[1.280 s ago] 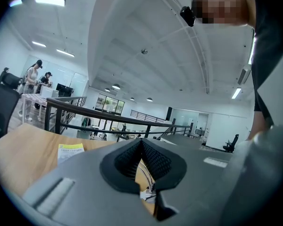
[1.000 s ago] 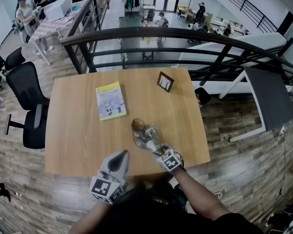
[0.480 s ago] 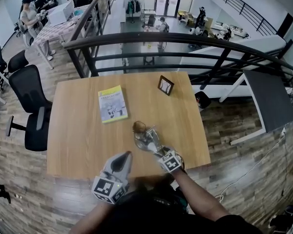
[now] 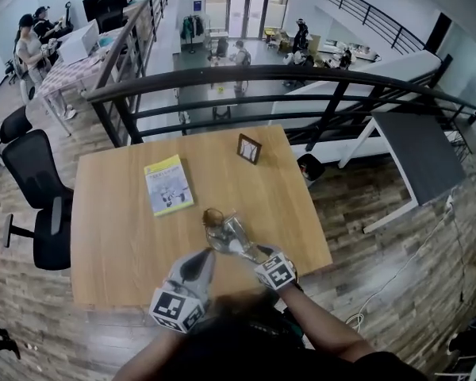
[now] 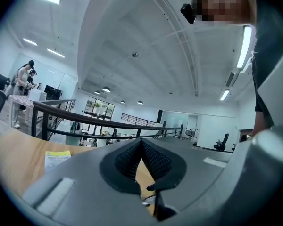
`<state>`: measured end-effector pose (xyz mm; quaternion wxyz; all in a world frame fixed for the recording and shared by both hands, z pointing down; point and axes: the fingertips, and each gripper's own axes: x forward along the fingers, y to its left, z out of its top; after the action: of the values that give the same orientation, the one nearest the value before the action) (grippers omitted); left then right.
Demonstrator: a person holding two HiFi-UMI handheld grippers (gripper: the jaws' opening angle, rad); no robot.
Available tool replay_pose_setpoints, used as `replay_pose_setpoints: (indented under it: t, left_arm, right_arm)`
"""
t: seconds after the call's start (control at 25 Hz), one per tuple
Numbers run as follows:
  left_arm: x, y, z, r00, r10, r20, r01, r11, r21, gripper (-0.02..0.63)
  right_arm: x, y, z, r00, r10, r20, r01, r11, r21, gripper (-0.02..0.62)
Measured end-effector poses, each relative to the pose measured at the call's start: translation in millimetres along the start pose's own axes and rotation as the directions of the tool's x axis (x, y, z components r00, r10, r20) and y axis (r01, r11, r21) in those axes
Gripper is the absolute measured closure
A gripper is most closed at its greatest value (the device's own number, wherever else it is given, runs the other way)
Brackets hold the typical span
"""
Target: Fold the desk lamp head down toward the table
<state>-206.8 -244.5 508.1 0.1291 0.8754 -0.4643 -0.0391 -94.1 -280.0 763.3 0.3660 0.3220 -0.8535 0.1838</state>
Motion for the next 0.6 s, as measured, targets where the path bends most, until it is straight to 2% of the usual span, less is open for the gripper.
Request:
replay_pose_setpoints:
  t: [0.16,0.32,0.44,0.6]
  left_arm:
    - [11.4,-12.3,7.8,0.999,-0.049,0.008,0.049,0.999,0.015,0.606]
    - [21.6,-22.4,14.6,0.995,-0.099,0.017,0.098,0.995,0.033,0.606]
    - [29.1,-29.2,18.6,0.991,-0.135,0.019,0.134,0.99,0.048,0.606]
    - [38.6,-35.7,20.3,0.985,-0.17,0.018,0.169,0.984,0.062,0.606]
  right_arm:
    - [-29.9,0.0,31.5,0.993,-0.03,0.112,0.027,0.999,0.028,0.38]
    - [-68.0,9.6,70.7,0.975,-0.05,0.218,0.041,0.998,0.048,0.405]
    - [-93.4,12.3,95.2,0.951,-0.075,0.301,0.06,0.996,0.06,0.431]
    - [-125.7,22.2,127.9,0.913,-0.072,0.401,0.047,0.996,0.072,0.469]
